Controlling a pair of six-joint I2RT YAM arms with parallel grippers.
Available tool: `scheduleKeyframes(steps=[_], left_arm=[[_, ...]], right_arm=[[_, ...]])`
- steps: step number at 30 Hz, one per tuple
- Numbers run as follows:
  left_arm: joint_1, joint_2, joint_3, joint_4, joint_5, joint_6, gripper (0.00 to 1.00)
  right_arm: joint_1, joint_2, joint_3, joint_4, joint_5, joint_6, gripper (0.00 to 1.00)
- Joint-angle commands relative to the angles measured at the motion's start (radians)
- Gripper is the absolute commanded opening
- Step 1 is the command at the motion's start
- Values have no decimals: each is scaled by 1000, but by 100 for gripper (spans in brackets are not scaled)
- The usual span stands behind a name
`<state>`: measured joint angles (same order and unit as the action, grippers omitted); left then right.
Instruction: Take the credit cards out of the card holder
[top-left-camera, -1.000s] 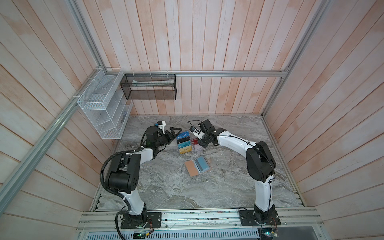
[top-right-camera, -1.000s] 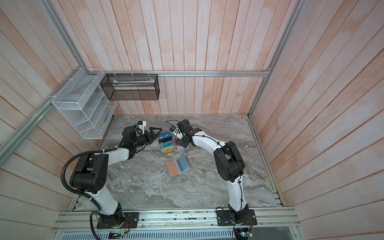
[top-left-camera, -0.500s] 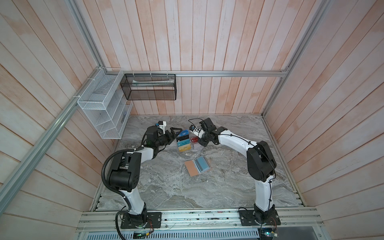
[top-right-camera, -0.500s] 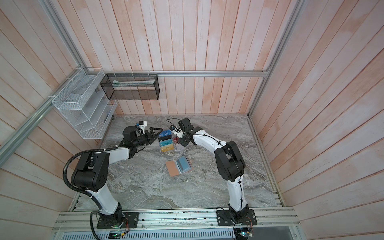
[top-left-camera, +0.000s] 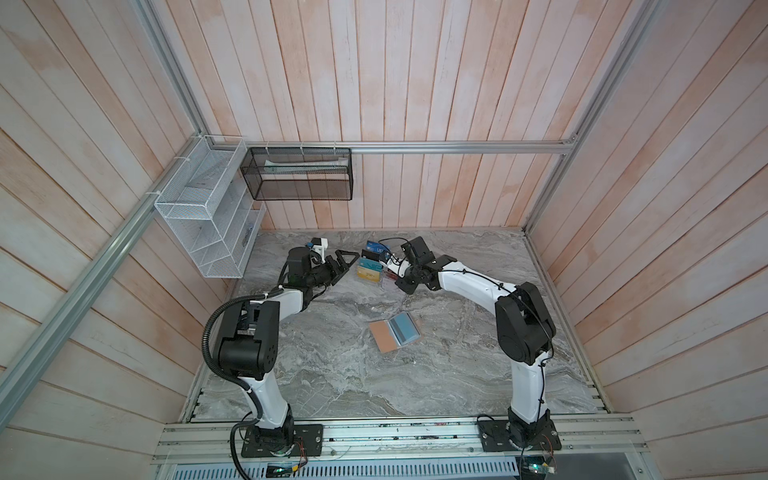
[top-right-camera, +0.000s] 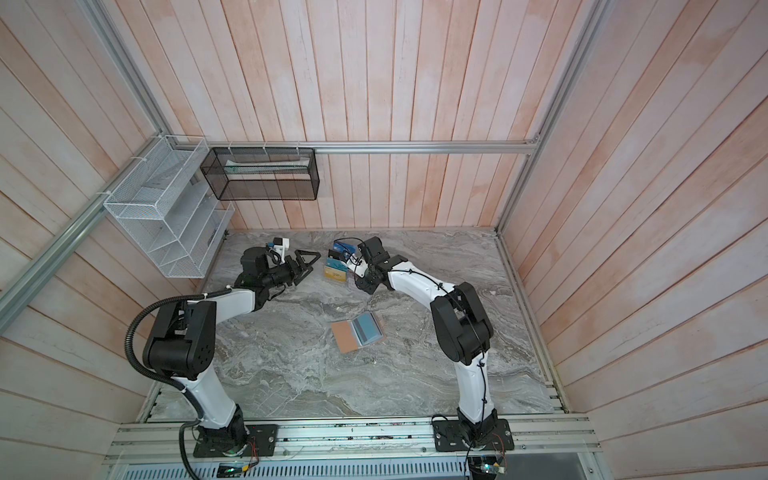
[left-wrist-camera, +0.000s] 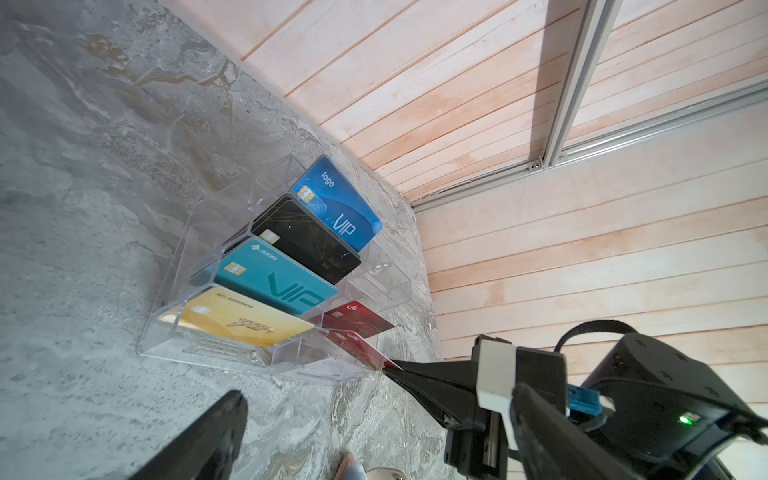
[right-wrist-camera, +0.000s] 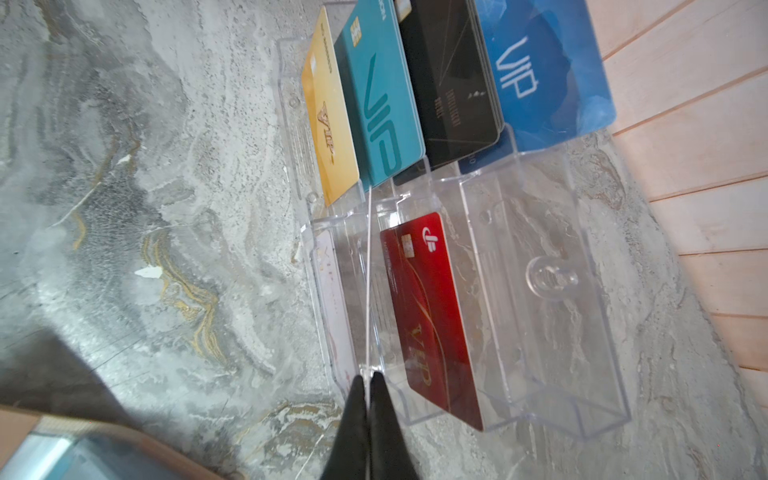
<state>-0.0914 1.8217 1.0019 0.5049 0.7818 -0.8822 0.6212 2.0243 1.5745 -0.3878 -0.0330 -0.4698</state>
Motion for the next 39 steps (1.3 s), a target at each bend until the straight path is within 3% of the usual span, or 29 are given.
scheduleKeyframes(steps=[1,12,39], left_arm=[[4,15,37,-29,25,33,100],[2,-4,-26,16,25,25,100],[-7,3,-41,32,28,17,100]], right_arm=[[-8,-50,-19,18,-47,26,0],[-76,-71,-23,72,-153,54,0],[-115,-37,-64,124,-250,52,0]])
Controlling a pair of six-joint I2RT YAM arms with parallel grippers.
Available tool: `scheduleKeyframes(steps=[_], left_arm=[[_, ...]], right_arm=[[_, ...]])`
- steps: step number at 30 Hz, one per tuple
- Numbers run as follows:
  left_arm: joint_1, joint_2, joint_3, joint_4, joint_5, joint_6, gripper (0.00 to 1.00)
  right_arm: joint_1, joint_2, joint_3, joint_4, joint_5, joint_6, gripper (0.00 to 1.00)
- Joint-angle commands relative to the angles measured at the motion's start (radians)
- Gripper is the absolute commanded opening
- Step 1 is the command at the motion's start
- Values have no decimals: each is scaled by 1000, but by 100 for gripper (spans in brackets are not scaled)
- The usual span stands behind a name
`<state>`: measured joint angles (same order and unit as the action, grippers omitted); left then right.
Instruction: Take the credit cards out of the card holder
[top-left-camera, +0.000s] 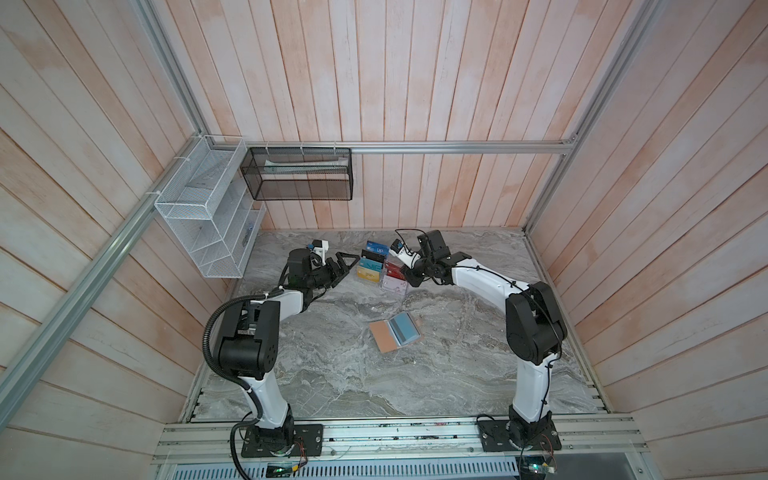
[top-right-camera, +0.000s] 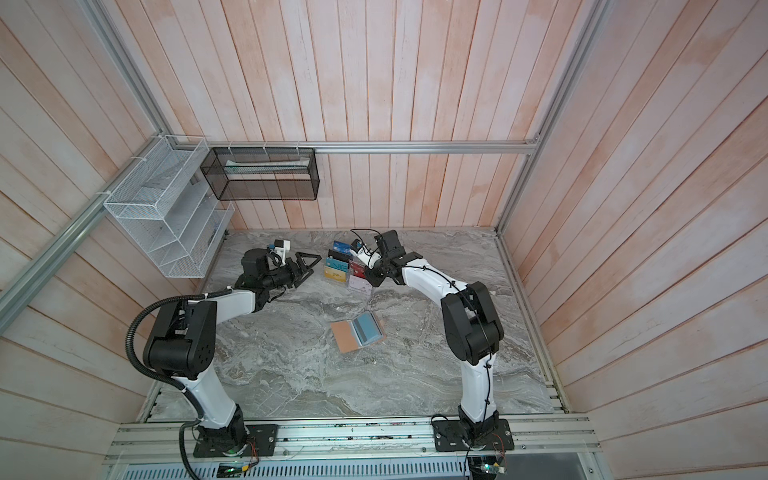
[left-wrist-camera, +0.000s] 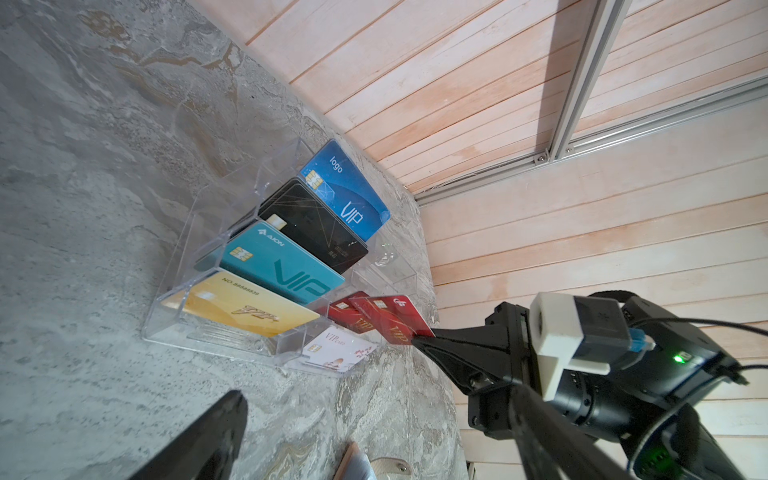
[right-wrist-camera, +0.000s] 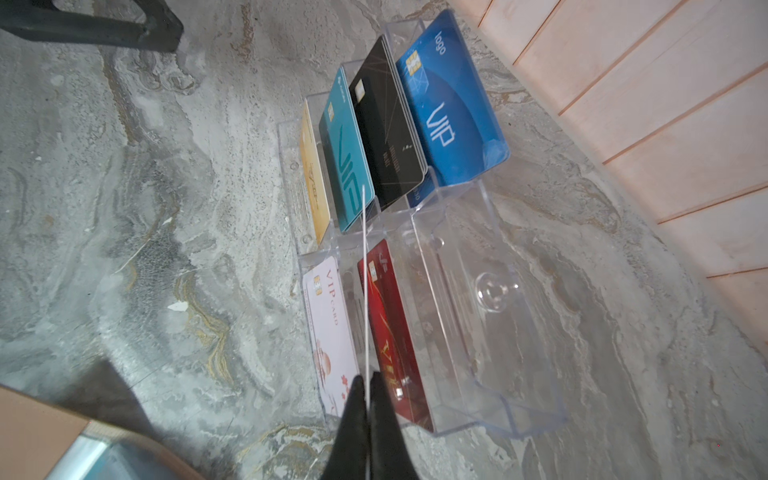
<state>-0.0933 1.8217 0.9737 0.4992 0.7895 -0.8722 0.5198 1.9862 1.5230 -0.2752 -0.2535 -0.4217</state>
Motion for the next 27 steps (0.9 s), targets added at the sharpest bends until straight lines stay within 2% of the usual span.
scheduleKeyframes(steps=[1,27], left_arm=[[-5,3,-12,39,20,8,100],[-2,27,-8,41,27,18,100]], right_arm=[[-15,3,-12,11,-32,2,0],[-45,76,3,16,-20,-15,0]])
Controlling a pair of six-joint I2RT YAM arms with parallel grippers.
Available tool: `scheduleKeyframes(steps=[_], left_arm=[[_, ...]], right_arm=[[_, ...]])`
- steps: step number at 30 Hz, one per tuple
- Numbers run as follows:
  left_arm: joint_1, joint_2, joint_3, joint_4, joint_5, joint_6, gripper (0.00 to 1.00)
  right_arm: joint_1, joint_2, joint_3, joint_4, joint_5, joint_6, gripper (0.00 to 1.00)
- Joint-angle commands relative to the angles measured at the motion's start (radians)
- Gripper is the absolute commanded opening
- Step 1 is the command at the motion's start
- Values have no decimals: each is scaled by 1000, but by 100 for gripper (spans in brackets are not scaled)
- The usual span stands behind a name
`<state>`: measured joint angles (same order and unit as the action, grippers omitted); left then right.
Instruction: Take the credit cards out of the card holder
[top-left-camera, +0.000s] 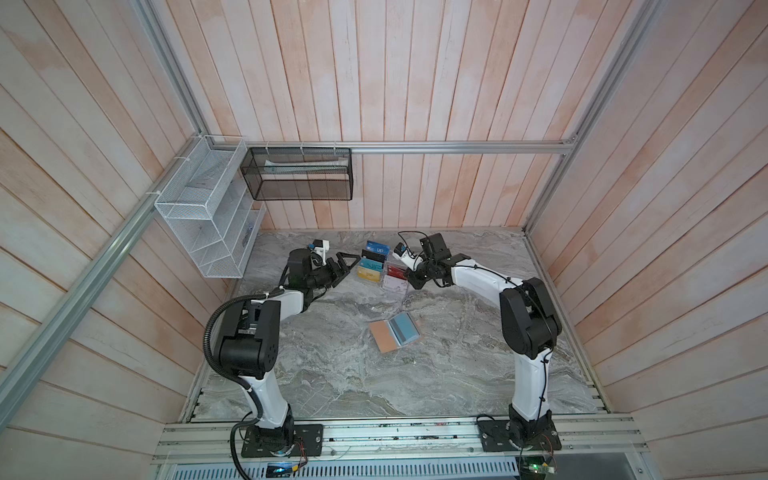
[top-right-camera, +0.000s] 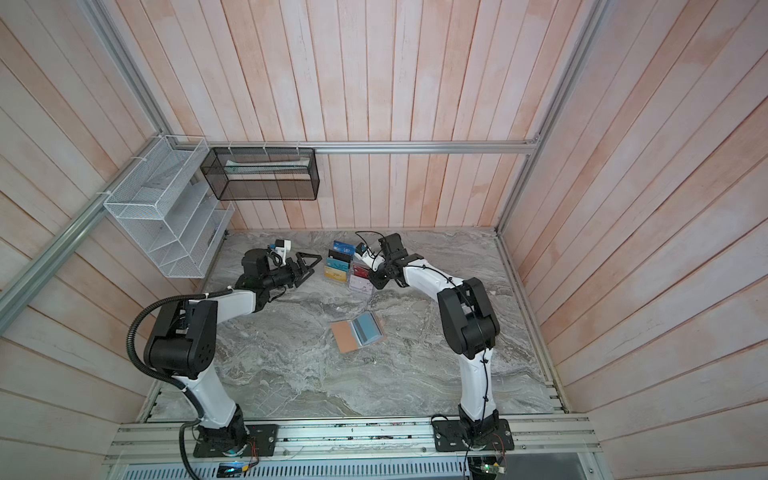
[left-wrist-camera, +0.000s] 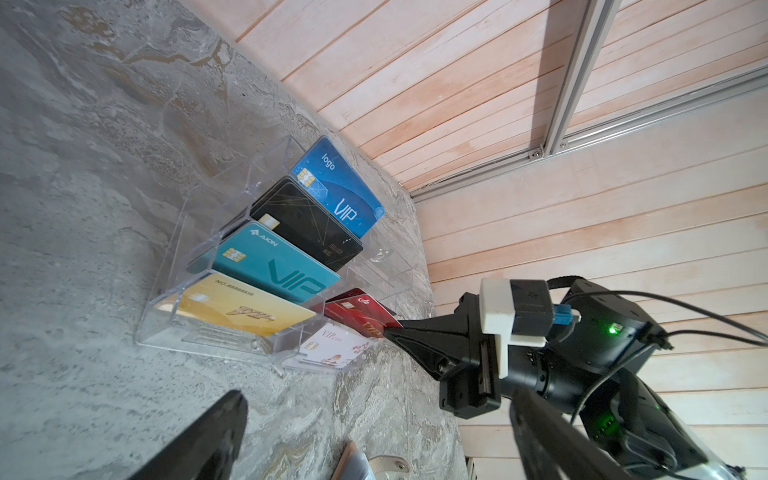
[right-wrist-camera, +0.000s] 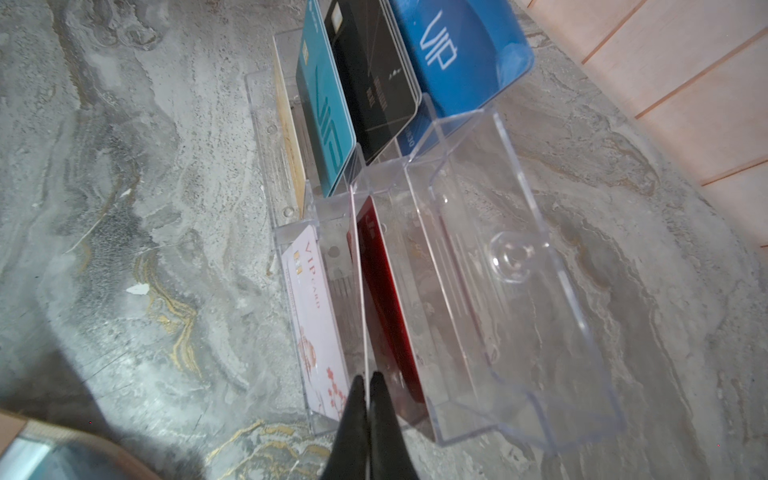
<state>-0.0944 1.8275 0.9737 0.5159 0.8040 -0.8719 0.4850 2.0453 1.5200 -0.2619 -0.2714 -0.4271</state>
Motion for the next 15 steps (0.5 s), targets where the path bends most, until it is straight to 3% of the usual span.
scheduleKeyframes(steps=[1,4,11,15], left_arm=[[-3,23,-8,25,12,18,100],[-3,26,-7,30,12,13,100],[-3,19,-12,29,12,14,100],[-2,18,-12,30,12,13,100]], right_arm=[[-11,16,5,2,1,-10,0],[-13,10,1,5,4,-7,1],[-17,-2,-8,18,16,-3,15],[-17,-16,-14,27,22,2,18]])
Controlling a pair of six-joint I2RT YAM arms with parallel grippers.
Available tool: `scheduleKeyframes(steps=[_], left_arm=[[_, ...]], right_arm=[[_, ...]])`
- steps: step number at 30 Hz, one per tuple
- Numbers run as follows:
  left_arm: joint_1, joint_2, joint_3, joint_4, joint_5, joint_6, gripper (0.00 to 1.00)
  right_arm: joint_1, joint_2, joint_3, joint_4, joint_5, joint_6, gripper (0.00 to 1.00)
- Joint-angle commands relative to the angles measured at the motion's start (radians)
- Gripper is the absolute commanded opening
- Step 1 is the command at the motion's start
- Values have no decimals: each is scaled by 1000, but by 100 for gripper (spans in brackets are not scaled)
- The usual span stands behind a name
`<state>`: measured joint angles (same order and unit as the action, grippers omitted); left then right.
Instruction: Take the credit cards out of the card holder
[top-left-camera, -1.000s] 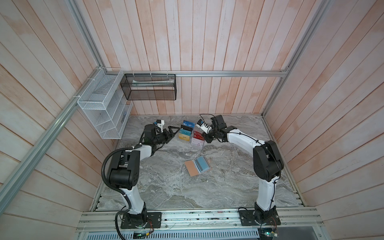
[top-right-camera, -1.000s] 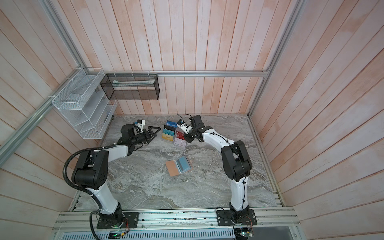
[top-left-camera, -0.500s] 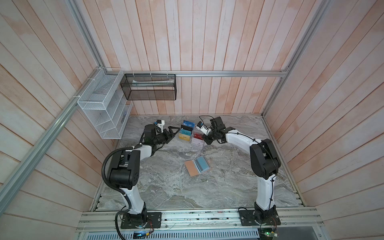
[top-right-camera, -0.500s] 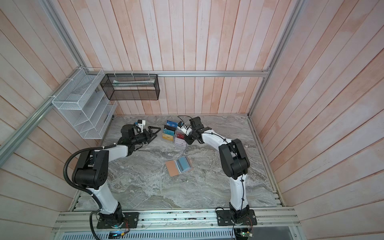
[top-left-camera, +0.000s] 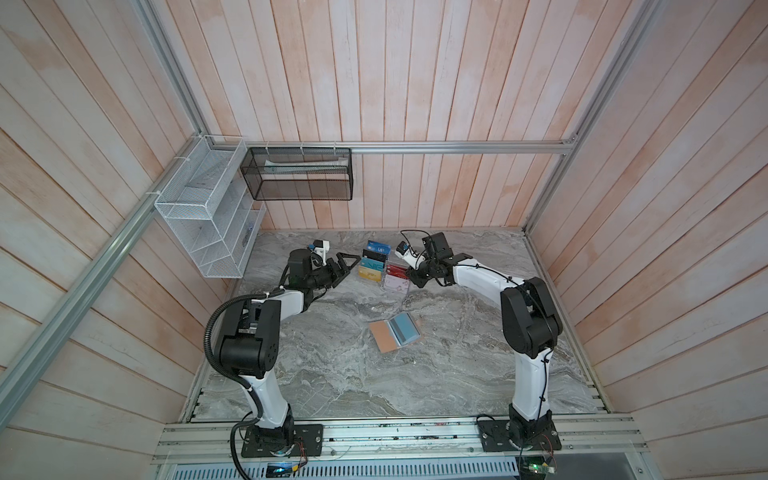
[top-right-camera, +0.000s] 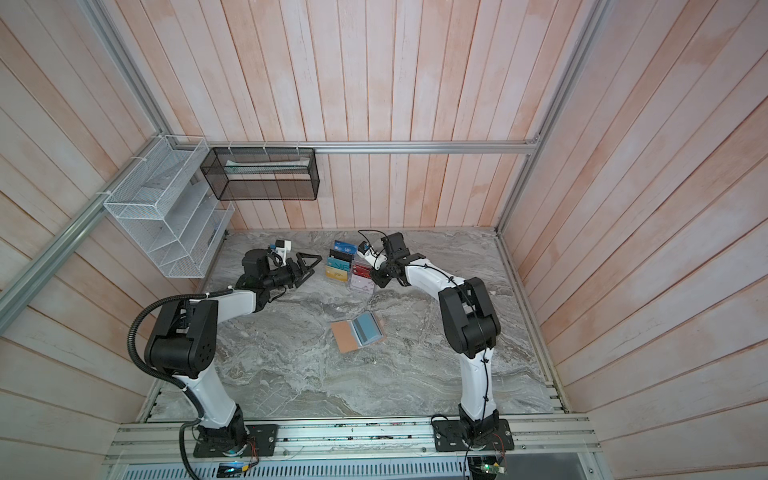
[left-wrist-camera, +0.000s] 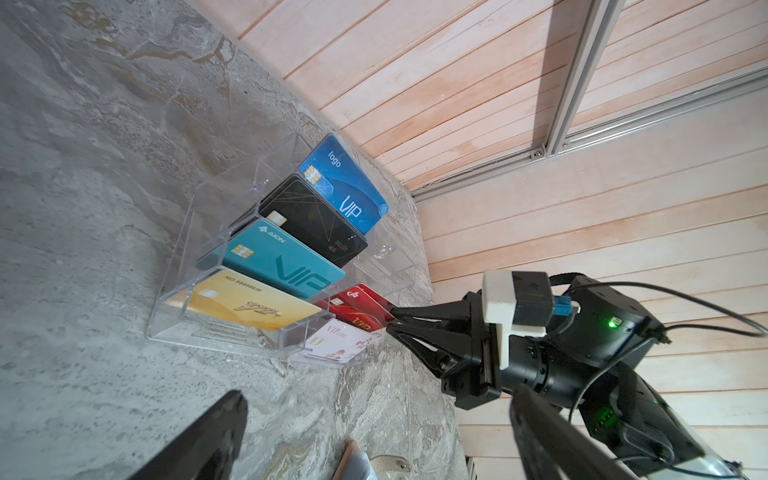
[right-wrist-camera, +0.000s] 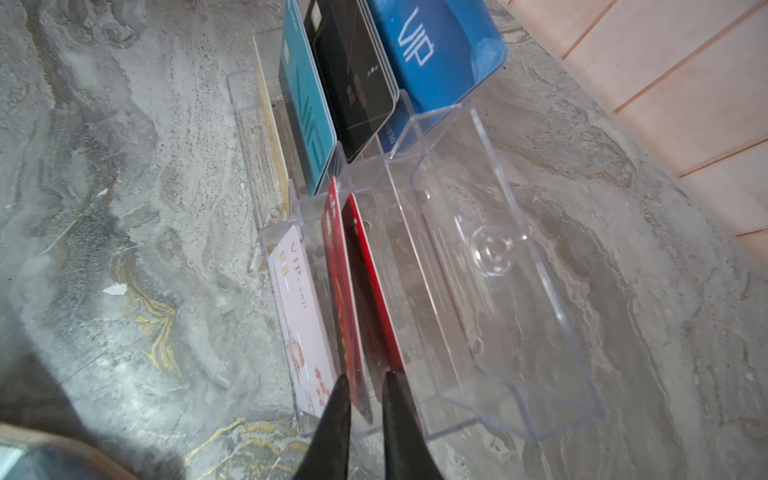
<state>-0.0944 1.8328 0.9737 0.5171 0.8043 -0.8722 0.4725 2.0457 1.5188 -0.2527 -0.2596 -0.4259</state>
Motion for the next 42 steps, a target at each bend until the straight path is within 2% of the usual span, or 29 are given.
scheduleKeyframes(steps=[1,10,23,36,42], left_arm=[[-3,14,-11,29,12,12,100],[-4,10,-14,31,11,10,100],[-9,1,-20,36,13,8,100],[-23,12,-18,60,9,-13,100],[-34,16,-29,73,7,-19,100]], right_arm=[[-5,-21,-18,22,11,3,19],[-6,-57,-45,60,53,11,22],[-6,-99,-77,83,47,57,23],[-21,-129,-148,120,-57,217,25],[-26,-119,-159,127,-73,251,25]])
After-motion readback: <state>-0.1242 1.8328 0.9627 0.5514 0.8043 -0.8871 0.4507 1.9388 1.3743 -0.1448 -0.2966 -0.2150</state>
